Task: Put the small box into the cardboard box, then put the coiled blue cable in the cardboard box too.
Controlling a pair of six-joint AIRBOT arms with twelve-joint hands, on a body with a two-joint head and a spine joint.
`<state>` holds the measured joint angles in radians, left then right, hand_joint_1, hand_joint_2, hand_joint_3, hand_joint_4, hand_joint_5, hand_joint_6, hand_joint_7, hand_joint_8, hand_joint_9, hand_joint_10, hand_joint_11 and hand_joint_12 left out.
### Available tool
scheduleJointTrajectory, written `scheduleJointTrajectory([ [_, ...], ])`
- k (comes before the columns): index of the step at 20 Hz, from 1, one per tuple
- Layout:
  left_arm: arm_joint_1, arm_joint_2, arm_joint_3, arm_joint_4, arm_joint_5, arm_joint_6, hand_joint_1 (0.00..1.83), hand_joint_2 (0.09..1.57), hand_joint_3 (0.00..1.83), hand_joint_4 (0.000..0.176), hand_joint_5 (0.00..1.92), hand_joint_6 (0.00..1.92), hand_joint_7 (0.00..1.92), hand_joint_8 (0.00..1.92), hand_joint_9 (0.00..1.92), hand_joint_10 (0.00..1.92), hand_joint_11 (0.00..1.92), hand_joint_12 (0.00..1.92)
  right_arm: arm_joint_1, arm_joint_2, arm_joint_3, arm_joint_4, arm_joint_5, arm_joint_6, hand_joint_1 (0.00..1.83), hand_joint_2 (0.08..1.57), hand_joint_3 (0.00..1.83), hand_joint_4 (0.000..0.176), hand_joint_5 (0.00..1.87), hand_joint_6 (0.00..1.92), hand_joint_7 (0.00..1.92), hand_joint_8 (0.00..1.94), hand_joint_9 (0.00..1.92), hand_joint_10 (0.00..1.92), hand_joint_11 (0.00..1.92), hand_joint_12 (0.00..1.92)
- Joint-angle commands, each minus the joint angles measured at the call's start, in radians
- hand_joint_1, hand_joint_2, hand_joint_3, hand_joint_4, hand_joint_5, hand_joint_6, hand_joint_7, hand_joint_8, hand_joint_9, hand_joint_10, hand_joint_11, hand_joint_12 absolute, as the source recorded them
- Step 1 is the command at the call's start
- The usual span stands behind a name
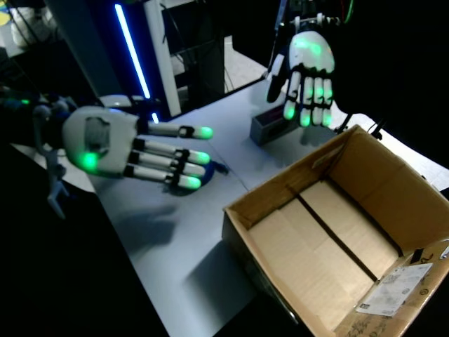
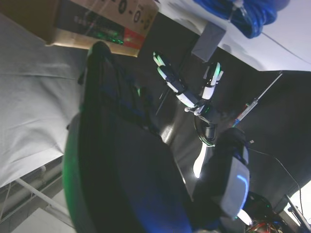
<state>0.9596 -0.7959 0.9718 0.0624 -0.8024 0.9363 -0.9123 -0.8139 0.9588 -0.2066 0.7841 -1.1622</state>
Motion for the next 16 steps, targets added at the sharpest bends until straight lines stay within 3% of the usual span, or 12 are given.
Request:
scheduleJointTrajectory([
  [1, -0.013, -0.002, -0.004, -0.012, -0.101, 0.018, 0.18, 0.88, 0.00, 0.176, 0.05, 0.00, 0.00, 0.00, 0.00, 0.00, 0.00, 0.00, 0.019, -0.003, 0.002, 0.019, 0.115, 0.003, 0.05, 1.15, 0.00, 0.175, 0.07, 0.00, 0.00, 0.00, 0.00, 0.00, 0.00, 0.00],
  [3, -0.014, -0.002, -0.017, -0.019, -0.095, 0.069, 0.13, 0.83, 0.00, 0.176, 0.00, 0.00, 0.00, 0.00, 0.00, 0.00, 0.00, 0.00, 0.019, -0.004, 0.002, 0.016, 0.115, 0.003, 0.00, 1.05, 0.00, 0.176, 0.00, 0.00, 0.00, 0.00, 0.00, 0.00, 0.00, 0.00],
  [7, -0.017, -0.004, -0.015, -0.023, -0.091, 0.071, 0.12, 0.83, 0.00, 0.176, 0.00, 0.00, 0.00, 0.00, 0.00, 0.00, 0.00, 0.00, 0.020, -0.005, 0.002, 0.011, 0.115, 0.003, 0.00, 1.06, 0.00, 0.176, 0.00, 0.00, 0.00, 0.00, 0.00, 0.00, 0.00, 0.00],
  [8, -0.017, -0.005, -0.013, -0.026, -0.088, 0.071, 0.19, 0.82, 0.00, 0.176, 0.00, 0.00, 0.00, 0.00, 0.00, 0.00, 0.00, 0.00, 0.020, -0.006, 0.002, 0.011, 0.115, 0.003, 0.00, 1.07, 0.01, 0.176, 0.00, 0.00, 0.00, 0.00, 0.00, 0.00, 0.00, 0.00],
  [9, -0.017, -0.005, -0.012, -0.029, -0.087, 0.071, 0.41, 0.79, 0.00, 0.176, 0.00, 0.00, 0.00, 0.00, 0.00, 0.00, 0.00, 0.00, 0.020, -0.007, 0.002, 0.010, 0.115, 0.003, 0.00, 1.09, 0.01, 0.176, 0.00, 0.00, 0.00, 0.00, 0.00, 0.00, 0.00, 0.00],
  [10, -0.017, -0.008, -0.009, -0.033, -0.085, 0.071, 0.46, 0.81, 0.00, 0.176, 0.02, 0.01, 0.00, 0.00, 0.00, 0.00, 0.02, 0.01, 0.020, -0.008, 0.002, 0.010, 0.115, 0.003, 0.00, 1.11, 0.02, 0.176, 0.00, 0.00, 0.00, 0.00, 0.00, 0.00, 0.00, 0.00],
  [11, -0.018, -0.011, -0.006, -0.037, -0.084, 0.070, 0.59, 0.83, 0.00, 0.176, 0.12, 0.01, 0.15, 0.01, 0.14, 0.01, 0.13, 0.08, 0.020, -0.008, 0.002, 0.010, 0.115, 0.003, 0.01, 1.12, 0.02, 0.176, 0.00, 0.00, 0.00, 0.00, 0.00, 0.00, 0.00, 0.00],
  [12, -0.018, -0.013, -0.004, -0.038, -0.083, 0.069, 0.73, 0.88, 0.00, 0.120, 0.32, 0.02, 0.35, 0.01, 0.33, 0.00, 0.20, 0.39, 0.020, -0.008, 0.002, 0.010, 0.115, 0.003, 0.00, 1.14, 0.02, 0.176, 0.00, 0.00, 0.00, 0.00, 0.00, 0.00, 0.00, 0.00],
  [13, -0.018, -0.016, -0.001, -0.041, -0.080, 0.069, 0.77, 0.92, 0.00, 0.084, 0.42, 0.01, 0.45, 0.01, 0.42, 0.00, 0.18, 0.71, 0.020, -0.008, 0.002, 0.010, 0.115, 0.003, 0.00, 1.14, 0.02, 0.176, 0.00, 0.00, 0.00, 0.00, 0.00, 0.00, 0.00, 0.00],
  [14, -0.019, -0.019, 0.002, -0.041, -0.075, 0.069, 0.94, 0.99, 0.00, 0.006, 0.63, 0.01, 0.66, 0.01, 0.66, 0.04, 0.30, 1.01, 0.020, -0.009, 0.002, 0.010, 0.115, 0.003, 0.00, 1.16, 0.02, 0.176, 0.00, 0.00, 0.00, 0.00, 0.00, 0.00, 0.00, 0.00],
  [15, -0.021, -0.024, 0.005, -0.043, -0.066, 0.069, 1.11, 1.05, 0.00, 0.000, 0.81, 0.01, 0.82, 0.02, 0.86, 0.10, 0.49, 1.03, 0.020, -0.010, 0.002, 0.010, 0.115, 0.003, 0.00, 1.17, 0.02, 0.176, 0.00, 0.00, 0.00, 0.00, 0.00, 0.00, 0.00, 0.00],
  [16, -0.023, -0.029, 0.008, -0.043, -0.061, 0.066, 1.20, 1.10, 0.00, 0.000, 1.02, 0.65, 0.90, 0.88, 0.98, 0.14, 0.63, 1.02, 0.020, -0.011, 0.002, 0.010, 0.115, 0.003, 0.00, 1.17, 0.02, 0.176, 0.00, 0.00, 0.00, 0.00, 0.00, 0.00, 0.00, 0.00],
])
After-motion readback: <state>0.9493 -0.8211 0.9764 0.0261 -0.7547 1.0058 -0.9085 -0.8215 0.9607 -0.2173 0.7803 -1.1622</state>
